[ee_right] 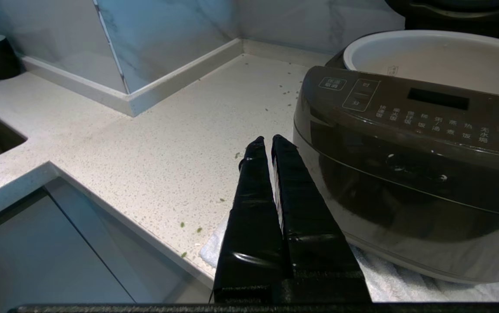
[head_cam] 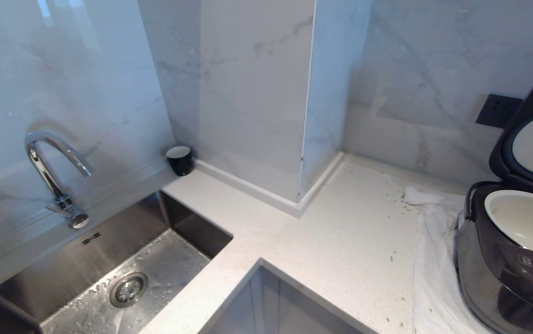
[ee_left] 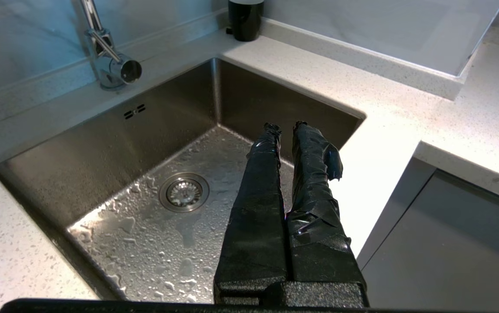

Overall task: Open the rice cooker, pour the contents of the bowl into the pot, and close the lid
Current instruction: Place the bowl on the table

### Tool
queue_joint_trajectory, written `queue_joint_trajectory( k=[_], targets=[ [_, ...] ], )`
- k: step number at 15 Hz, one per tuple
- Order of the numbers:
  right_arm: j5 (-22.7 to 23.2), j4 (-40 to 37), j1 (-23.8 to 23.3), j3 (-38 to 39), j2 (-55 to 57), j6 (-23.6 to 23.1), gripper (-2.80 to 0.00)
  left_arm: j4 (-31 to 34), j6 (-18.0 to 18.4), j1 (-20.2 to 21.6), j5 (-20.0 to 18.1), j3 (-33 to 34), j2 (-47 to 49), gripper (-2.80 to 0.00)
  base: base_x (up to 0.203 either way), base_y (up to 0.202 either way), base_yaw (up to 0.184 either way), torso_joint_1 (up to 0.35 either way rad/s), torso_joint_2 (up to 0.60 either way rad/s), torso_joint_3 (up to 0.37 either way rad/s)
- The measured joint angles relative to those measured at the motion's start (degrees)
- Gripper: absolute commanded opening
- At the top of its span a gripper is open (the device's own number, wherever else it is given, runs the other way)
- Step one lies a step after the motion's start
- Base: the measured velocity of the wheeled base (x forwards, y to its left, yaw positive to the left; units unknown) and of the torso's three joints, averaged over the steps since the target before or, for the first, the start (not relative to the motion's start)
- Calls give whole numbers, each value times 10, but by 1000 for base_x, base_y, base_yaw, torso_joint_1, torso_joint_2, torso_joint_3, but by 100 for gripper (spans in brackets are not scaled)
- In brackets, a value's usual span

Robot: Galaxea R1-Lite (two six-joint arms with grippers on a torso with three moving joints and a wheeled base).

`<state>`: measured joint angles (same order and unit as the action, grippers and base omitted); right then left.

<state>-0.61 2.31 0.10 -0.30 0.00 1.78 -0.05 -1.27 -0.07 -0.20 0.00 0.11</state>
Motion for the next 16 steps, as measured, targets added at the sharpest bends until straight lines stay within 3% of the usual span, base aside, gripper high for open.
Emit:
queue_joint_trajectory(
  k=[11,16],
  targets=[
    [0,-1,1,3,0,4,-280,0,0,1,0,0,0,-280,-4,0,0,0,1,0],
    [0,-1,1,3,0,4,-280,0,0,1,0,0,0,-280,-161,0,-2,2,0,1]
  ],
)
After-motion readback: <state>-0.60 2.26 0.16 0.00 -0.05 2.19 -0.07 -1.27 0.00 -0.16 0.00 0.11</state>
